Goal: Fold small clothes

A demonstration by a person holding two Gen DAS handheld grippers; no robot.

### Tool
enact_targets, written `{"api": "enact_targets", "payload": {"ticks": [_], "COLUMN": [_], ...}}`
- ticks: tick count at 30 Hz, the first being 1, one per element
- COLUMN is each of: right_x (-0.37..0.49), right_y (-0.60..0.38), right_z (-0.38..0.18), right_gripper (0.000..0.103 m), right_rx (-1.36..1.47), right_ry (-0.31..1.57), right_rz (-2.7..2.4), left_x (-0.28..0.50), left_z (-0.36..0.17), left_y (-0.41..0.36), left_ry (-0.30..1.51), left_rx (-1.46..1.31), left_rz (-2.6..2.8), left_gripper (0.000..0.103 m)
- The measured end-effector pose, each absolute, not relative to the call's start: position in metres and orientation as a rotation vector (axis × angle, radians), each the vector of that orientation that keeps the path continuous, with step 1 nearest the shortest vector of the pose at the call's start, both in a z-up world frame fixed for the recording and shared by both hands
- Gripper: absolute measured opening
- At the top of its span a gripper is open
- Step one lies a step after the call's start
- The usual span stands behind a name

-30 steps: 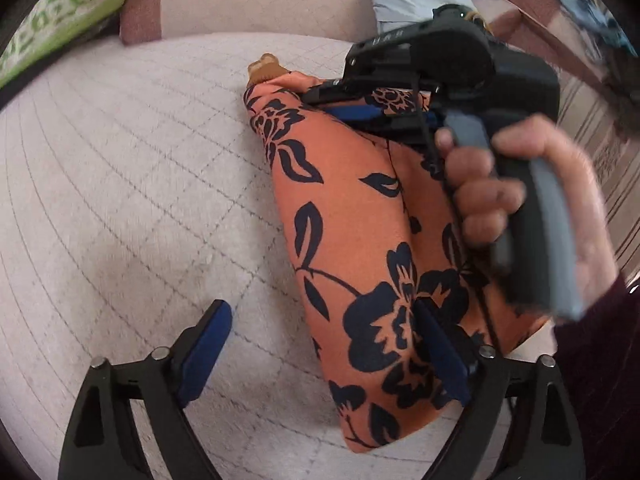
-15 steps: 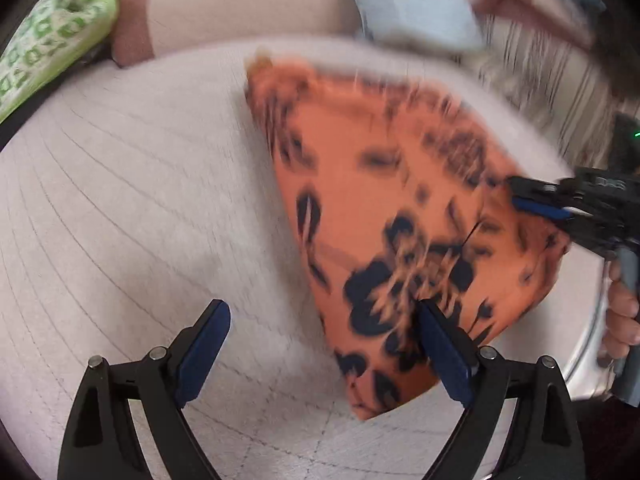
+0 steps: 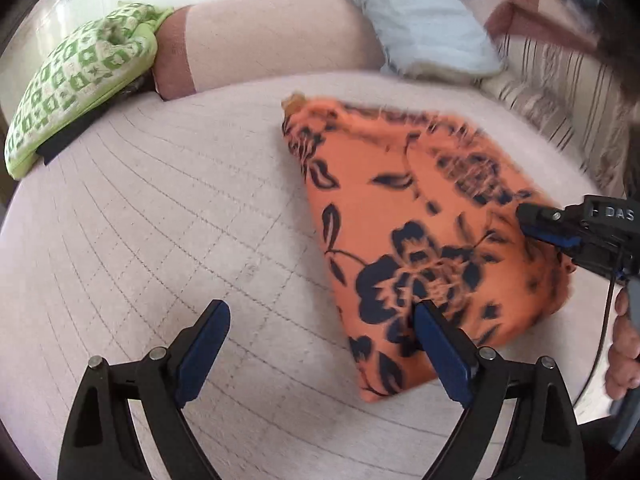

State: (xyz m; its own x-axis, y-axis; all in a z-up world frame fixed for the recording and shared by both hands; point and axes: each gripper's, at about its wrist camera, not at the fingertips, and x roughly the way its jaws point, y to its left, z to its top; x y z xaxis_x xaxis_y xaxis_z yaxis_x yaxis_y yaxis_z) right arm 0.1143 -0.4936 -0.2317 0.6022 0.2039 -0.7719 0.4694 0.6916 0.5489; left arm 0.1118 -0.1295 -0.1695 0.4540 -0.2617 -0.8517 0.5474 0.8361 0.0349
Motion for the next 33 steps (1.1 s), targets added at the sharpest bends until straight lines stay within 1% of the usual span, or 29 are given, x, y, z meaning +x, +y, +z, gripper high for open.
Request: {"api": "enact_targets", "payload": {"ticks": [1, 3, 7, 9, 12, 16, 17, 23, 25, 28, 30, 33], "right_x": [0.121, 0.128, 0.142, 0.154, 0.173, 0.182, 0.185, 0.216, 0.23, 0.25, 0.253, 0.247], "right_y": [-0.492, -0.493, -0.499, -0.505, -0.513, -0.508, -0.505, -0.461, -0.444, -0.426, -0.433, -0.448], "right_z": [-0.237, -0.229, -0.204, -0.204, -0.229, -0.217, -0.213, -0.205, -0.211, -0.234, -0.245, -0.24], "right_gripper": [0.021, 0.021, 0.021, 0.021, 0.021, 0.021, 0.023, 0.022, 0.022, 0.022, 0.022, 0.022], "right_rx": [0.836, 0.846, 0.777, 0.788, 0.799, 0.76, 0.758, 0.733, 0.718, 0.666, 0.719, 0.796], "right_ry": [0.949, 0.931, 0.829, 0.809, 0.942, 0.923, 0.908, 0.885, 0.905, 0.992, 1.007, 0.998], "right_rz": [-0.188, -0.196, -0.233, -0.232, -0.254, -0.241, -0.213, 0.063, 0.132, 0.133, 0.15, 0.172], "left_x": [0.118, 0.123, 0.124, 0.126, 0.131, 0.132, 0.132, 0.135, 0.135, 0.135, 0.136, 0.137], "left_z": [-0.174, -0.178, -0.174, -0.176, -0.18, -0.18, -0.181, -0.183, -0.184, -0.184, -0.185, -0.185], "left_y": [-0.133, -0.136, -0.134, -0.143, -0.149, -0.15, -0.15, -0.153, -0.154, -0.156, -0.157, -0.158], "left_ry": [0.998, 1.014, 1.02, 1.029, 1.034, 1.044, 1.045, 1.053, 1.052, 1.041, 1.035, 1.041], "left_rx": [0.324, 0.312, 0.345, 0.342, 0.345, 0.34, 0.34, 0.331, 0.332, 0.343, 0.35, 0.342], "left_rz": [-0.521, -0.542, -0.572, -0.582, -0.596, -0.6, -0.602, -0.608, -0.607, -0.598, -0.597, -0.602], "left_gripper": [0.094, 0.094, 0.094, 0.094, 0.094, 0.094, 0.094, 0.095, 0.095, 0.095, 0.095, 0.096]}}
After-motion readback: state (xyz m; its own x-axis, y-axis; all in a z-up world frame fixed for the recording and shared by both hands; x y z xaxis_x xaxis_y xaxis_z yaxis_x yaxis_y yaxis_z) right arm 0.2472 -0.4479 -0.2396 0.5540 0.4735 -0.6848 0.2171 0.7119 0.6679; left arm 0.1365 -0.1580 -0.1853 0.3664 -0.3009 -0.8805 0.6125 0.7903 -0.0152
